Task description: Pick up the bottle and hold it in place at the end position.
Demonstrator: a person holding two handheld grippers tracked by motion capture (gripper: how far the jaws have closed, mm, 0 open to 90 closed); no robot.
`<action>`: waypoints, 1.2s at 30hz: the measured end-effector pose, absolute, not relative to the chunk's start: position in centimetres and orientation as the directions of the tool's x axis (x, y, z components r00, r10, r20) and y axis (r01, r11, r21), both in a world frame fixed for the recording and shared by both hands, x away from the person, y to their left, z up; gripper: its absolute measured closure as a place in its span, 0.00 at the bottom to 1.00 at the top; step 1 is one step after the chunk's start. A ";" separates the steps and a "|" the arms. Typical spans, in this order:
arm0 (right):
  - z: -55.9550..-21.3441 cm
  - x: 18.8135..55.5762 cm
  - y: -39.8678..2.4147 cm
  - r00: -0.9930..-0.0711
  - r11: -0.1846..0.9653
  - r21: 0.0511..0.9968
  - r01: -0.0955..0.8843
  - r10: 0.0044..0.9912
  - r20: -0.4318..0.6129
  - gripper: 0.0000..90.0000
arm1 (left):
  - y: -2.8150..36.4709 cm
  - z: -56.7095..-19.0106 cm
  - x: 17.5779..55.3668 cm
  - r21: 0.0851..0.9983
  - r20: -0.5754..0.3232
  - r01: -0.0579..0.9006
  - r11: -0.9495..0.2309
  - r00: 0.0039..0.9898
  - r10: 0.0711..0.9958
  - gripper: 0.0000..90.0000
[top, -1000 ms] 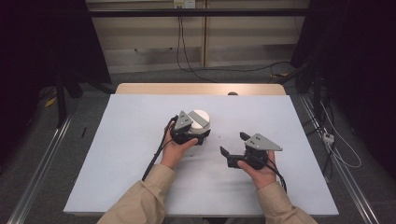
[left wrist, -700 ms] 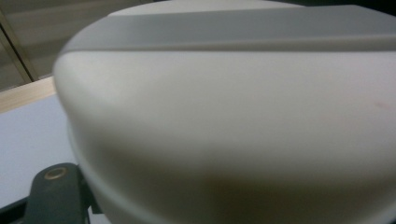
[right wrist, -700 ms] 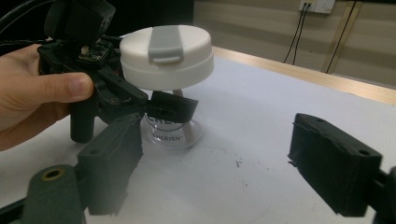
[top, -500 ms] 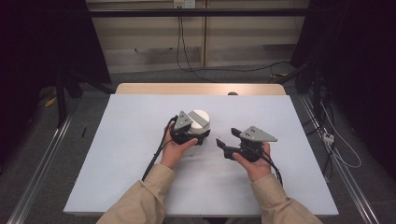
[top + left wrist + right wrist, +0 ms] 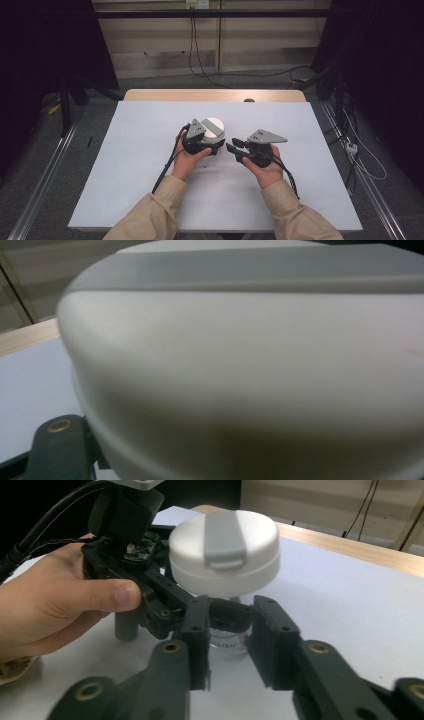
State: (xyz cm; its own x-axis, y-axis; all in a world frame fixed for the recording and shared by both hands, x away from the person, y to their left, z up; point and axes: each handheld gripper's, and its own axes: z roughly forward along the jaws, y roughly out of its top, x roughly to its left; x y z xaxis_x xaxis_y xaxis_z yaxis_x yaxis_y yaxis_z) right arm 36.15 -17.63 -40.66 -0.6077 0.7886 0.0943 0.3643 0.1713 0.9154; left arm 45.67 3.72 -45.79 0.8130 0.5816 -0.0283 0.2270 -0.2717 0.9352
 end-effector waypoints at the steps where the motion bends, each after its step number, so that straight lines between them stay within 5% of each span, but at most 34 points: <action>1: -40.6 36.2 -17.4 -0.611 0.176 0.914 0.367 0.786 0.094 0.82 | 3.7 -45.8 45.7 0.935 -0.027 0.226 -0.273 0.813 0.581 0.21; 9: -40.6 37.0 -16.7 -0.613 0.183 0.912 0.368 0.785 0.090 0.99 | 3.7 -45.8 45.7 0.935 -0.026 0.226 -0.274 0.814 0.581 0.21; 36: -40.5 38.3 -15.7 -0.608 0.205 0.908 0.365 0.791 0.066 1.00 | 3.7 -45.8 45.6 0.934 -0.022 0.224 -0.278 0.812 0.583 0.21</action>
